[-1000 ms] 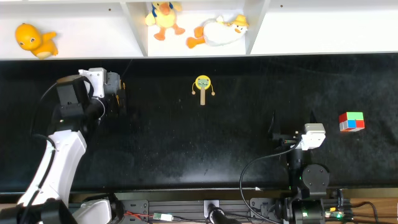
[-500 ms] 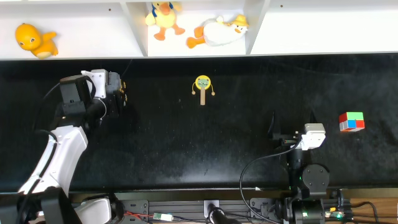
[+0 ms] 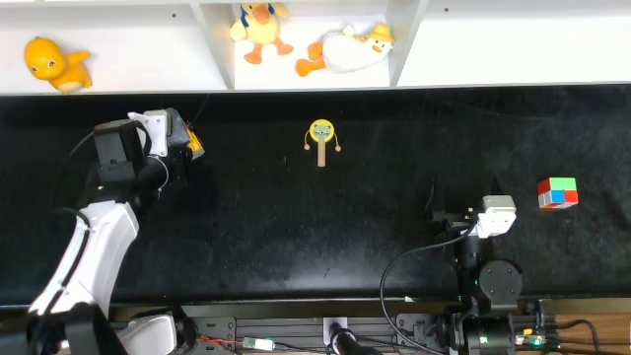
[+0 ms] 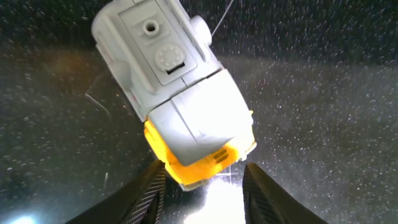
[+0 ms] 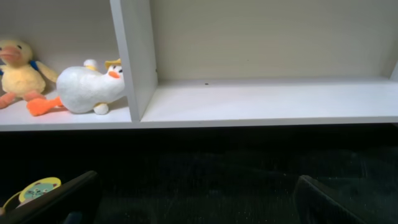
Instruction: Store Toys
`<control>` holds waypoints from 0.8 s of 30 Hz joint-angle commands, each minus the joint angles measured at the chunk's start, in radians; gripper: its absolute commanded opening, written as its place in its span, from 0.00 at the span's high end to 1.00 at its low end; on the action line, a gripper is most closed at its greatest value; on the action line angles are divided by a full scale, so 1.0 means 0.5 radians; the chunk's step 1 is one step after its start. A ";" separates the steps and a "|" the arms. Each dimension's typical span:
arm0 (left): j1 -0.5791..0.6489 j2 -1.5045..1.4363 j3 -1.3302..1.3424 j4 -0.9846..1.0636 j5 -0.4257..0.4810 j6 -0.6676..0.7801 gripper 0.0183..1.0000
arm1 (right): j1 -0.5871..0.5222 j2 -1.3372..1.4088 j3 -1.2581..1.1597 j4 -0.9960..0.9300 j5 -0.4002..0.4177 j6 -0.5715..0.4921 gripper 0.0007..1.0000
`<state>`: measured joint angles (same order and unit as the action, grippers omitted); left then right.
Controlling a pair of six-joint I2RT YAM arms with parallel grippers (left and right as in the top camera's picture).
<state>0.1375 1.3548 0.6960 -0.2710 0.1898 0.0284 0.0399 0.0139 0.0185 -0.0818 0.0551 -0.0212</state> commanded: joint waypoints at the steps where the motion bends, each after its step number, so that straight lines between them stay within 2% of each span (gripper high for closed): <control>1: -0.005 -0.109 -0.006 -0.028 -0.032 0.010 0.62 | -0.002 -0.020 -0.027 0.011 -0.014 0.014 0.00; 3: -0.005 -0.123 -0.006 -0.045 -0.032 0.009 0.59 | -0.002 -0.020 -0.028 0.011 -0.014 0.014 0.01; 5: -0.005 -0.134 -0.006 -0.051 -0.031 0.008 0.49 | -0.002 -0.020 -0.027 0.011 -0.014 0.014 0.01; 10: -0.009 -0.156 -0.006 -0.051 0.062 -0.015 0.41 | -0.002 -0.020 -0.027 0.011 -0.014 0.014 0.01; 11: -0.020 -0.171 -0.006 -0.055 0.089 -0.025 0.36 | -0.002 -0.020 -0.027 0.011 -0.014 0.014 0.00; 12: -0.037 -0.188 -0.006 -0.060 0.094 -0.065 0.22 | -0.002 -0.020 -0.027 0.011 -0.014 0.014 0.00; 13: -0.050 -0.201 -0.006 -0.060 0.089 -0.095 0.16 | -0.002 -0.020 -0.027 0.011 -0.014 0.014 0.01; 14: -0.087 -0.231 -0.005 -0.056 0.077 -0.234 0.06 | -0.002 -0.020 -0.027 0.011 -0.014 0.014 0.01; 17: -0.142 -0.259 -0.005 -0.058 0.018 -0.468 0.00 | -0.002 -0.020 -0.027 0.011 -0.014 0.014 0.00; 21: -0.232 -0.263 -0.005 -0.034 -0.026 -0.639 0.00 | -0.002 -0.020 -0.027 0.011 -0.014 0.014 0.00; 24: -0.309 -0.263 -0.006 -0.023 -0.185 -0.780 0.00 | -0.002 -0.020 -0.027 0.011 -0.014 0.014 0.00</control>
<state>0.0151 1.2415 0.6956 -0.2878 0.1791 -0.2390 0.0399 0.0139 0.0185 -0.0818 0.0555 -0.0216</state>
